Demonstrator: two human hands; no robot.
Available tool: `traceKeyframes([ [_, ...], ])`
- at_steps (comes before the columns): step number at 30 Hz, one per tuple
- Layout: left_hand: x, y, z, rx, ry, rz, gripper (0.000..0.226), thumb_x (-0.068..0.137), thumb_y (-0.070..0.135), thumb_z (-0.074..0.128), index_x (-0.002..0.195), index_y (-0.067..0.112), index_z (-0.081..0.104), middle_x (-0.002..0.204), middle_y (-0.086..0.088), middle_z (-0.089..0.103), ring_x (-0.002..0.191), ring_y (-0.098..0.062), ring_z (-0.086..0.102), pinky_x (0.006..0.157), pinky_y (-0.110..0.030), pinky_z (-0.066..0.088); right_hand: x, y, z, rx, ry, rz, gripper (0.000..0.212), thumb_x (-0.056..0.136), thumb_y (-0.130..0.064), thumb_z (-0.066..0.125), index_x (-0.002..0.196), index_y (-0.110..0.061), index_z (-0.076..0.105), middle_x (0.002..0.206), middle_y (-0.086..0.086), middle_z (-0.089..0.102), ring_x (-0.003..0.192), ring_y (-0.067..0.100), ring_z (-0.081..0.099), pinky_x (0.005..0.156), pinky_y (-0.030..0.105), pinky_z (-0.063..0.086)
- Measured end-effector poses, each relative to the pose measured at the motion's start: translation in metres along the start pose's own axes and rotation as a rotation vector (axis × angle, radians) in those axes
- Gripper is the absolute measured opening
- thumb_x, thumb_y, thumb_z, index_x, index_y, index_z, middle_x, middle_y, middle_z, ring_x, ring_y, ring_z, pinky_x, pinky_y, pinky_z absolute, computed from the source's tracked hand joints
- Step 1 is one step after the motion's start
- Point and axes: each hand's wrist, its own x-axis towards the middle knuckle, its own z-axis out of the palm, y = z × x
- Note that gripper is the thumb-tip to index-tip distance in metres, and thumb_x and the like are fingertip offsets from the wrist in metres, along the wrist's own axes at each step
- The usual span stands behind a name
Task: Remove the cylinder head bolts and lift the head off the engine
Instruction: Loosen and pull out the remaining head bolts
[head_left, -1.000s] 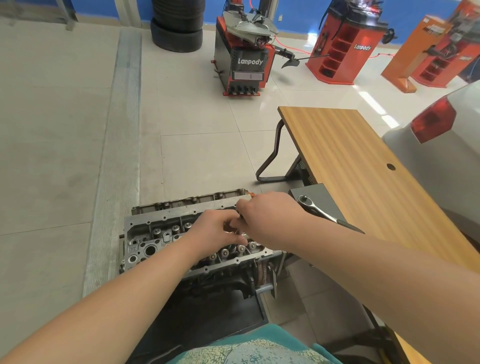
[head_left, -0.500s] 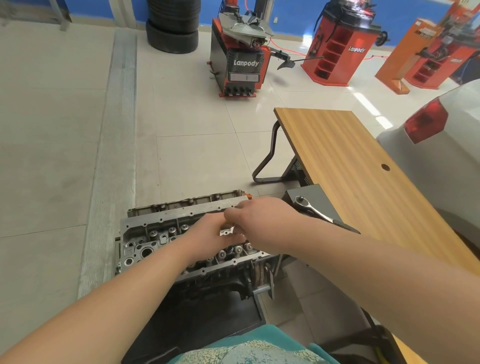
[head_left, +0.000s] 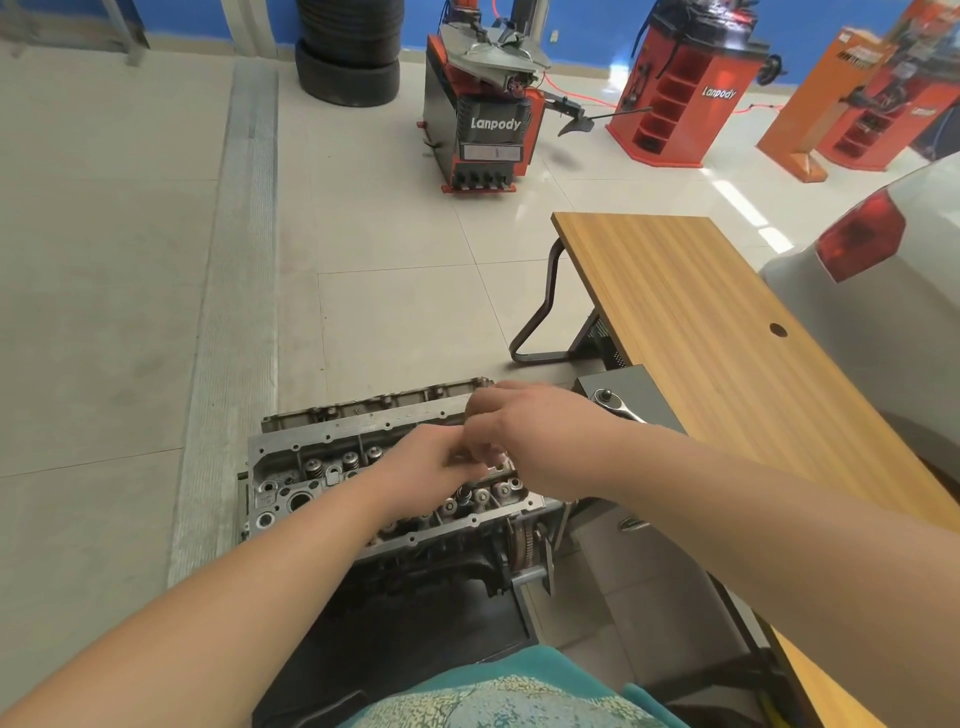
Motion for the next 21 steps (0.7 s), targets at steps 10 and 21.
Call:
traceKeyframes([
  [10, 0.000, -0.001, -0.002, -0.055, -0.003, -0.005, 0.018, 0.097, 0.034, 0.074, 0.097, 0.052, 0.070, 0.097, 0.032, 0.072, 0.094, 0.011, 0.067, 0.087, -0.027, 0.055, 0.004, -0.004, 0.001, -0.041, -0.006, 0.127, 0.034, 0.092, -0.008, 0.058, 0.120, -0.027, 0.061, 0.113, -0.006, 0.056, 0.093, 0.020, 0.055, 0.055, 0.027, 0.031],
  [21, -0.001, -0.003, -0.001, -0.039, -0.006, -0.025, 0.026, 0.097, 0.034, 0.074, 0.090, 0.057, 0.067, 0.094, 0.042, 0.068, 0.088, 0.022, 0.062, 0.073, -0.008, 0.046, 0.003, -0.002, 0.001, 0.012, -0.012, 0.064, 0.030, 0.091, -0.004, 0.058, 0.112, -0.025, 0.064, 0.116, -0.004, 0.054, 0.095, 0.016, 0.051, 0.064, 0.034, 0.044],
])
